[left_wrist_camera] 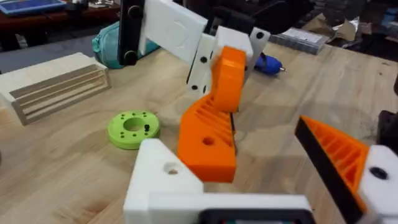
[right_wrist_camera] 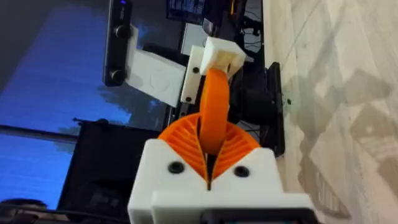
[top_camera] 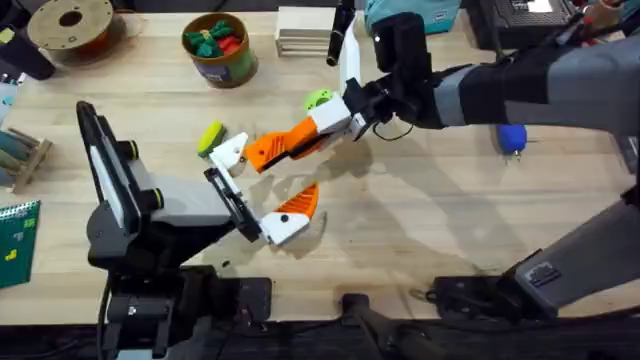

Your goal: Pick up the gripper from the table and insert it into the empty holder that is missing its gripper. Then pick up a screw, insert it into the mounting hole, and use the screwdriver to tighten it. Finally, clean up the table by picking up the vegetable and placing it into the bucket.

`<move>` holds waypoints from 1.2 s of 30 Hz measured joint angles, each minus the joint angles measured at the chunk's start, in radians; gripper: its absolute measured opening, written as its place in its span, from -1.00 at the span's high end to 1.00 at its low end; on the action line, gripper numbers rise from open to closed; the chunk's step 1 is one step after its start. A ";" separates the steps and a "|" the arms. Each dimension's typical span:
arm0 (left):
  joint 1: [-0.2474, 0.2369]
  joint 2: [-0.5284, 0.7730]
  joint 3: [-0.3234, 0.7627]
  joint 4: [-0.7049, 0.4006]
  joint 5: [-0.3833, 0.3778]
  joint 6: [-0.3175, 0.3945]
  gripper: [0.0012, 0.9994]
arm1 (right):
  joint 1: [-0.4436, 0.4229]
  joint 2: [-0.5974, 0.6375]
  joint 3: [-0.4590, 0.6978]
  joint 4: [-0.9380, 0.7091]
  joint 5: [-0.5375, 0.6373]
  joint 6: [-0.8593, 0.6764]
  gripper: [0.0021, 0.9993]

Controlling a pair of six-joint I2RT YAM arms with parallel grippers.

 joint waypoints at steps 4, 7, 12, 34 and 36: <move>0.000 0.000 0.000 0.000 0.000 0.000 -0.86 | 0.000 0.000 0.000 0.000 0.000 0.009 0.99; 0.000 0.000 0.000 0.000 0.000 0.000 -0.85 | 0.001 0.000 0.000 0.000 0.001 0.009 0.99; 0.000 0.000 0.000 0.000 0.000 0.000 -0.86 | 0.006 0.001 0.000 0.000 0.010 0.012 0.99; 0.000 0.000 0.000 0.000 0.001 0.000 -0.85 | 0.011 0.011 0.002 0.001 0.022 0.017 0.99; 0.000 0.000 0.000 0.000 0.001 0.000 -0.85 | 0.011 0.011 0.003 0.001 0.022 0.020 0.99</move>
